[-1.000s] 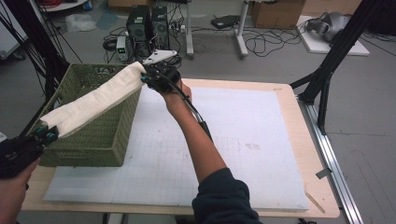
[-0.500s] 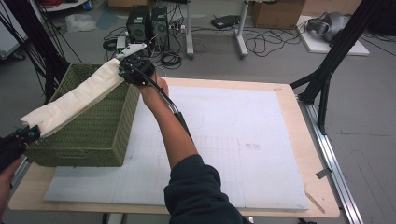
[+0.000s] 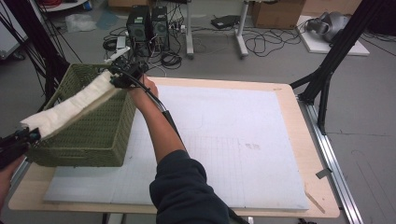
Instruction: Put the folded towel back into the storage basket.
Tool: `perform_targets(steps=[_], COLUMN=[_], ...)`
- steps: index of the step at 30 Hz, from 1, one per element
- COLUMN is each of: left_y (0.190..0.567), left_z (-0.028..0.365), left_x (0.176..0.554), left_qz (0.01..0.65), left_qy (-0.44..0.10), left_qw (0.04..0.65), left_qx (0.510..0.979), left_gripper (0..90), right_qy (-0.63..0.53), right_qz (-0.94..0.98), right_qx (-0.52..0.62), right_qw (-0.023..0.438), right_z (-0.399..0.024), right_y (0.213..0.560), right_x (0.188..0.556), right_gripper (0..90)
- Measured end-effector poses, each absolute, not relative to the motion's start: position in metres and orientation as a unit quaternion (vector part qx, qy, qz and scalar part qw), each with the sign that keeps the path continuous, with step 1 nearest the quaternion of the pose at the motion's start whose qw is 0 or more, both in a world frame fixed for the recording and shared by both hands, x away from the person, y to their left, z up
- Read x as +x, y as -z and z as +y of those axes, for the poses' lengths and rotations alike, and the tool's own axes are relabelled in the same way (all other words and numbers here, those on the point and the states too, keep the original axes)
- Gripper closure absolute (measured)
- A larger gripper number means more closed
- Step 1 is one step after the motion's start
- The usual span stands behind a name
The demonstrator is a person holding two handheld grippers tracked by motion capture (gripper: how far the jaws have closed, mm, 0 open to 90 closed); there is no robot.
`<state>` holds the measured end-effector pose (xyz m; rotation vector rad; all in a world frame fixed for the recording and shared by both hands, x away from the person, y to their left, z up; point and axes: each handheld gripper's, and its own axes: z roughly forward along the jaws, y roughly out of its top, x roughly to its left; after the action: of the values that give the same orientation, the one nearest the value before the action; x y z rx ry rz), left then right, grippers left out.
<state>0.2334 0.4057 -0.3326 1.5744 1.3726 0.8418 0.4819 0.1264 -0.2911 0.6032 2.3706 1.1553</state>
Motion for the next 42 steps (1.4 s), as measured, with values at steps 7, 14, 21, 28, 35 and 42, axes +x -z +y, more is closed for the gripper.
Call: perform_targets(steps=[7, 14, 21, 28, 35, 42], left_y=[0.329, 0.323, 0.322, 0.322, 0.323, 0.322], left_z=[0.410, 0.406, 0.394, 0.367, 0.334, 0.310], left_x=[0.222, 0.217, 0.217, 0.223, 0.234, 0.246], left_qz=[0.543, 0.525, 0.511, 0.480, 0.455, 0.436], left_qy=[-0.374, -0.379, -0.372, -0.345, -0.329, -0.315], left_qw=[0.442, 0.464, 0.487, 0.527, 0.542, 0.559], left_qx=[0.609, 0.604, 0.603, 0.610, 0.625, 0.631], left_gripper=[31.2, 31.9, 31.8, 26.0, 17.6, 18.1], right_qy=[-0.428, -0.447, -0.471, -0.491, -0.495, -0.491], right_qz=[0.847, 0.836, 0.822, 0.810, 0.802, 0.797], right_qx=[0.226, 0.220, 0.228, 0.232, 0.239, 0.253], right_qw=[0.219, 0.228, 0.227, 0.221, 0.233, 0.245], right_z=[0.117, 0.095, 0.056, 0.009, -0.041, -0.091], right_y=[0.295, 0.283, 0.273, 0.267, 0.268, 0.274], right_x=[0.482, 0.476, 0.466, 0.450, 0.431, 0.413], right_gripper=[45.4, 44.4, 41.1, 33.5, 28.3, 25.2])
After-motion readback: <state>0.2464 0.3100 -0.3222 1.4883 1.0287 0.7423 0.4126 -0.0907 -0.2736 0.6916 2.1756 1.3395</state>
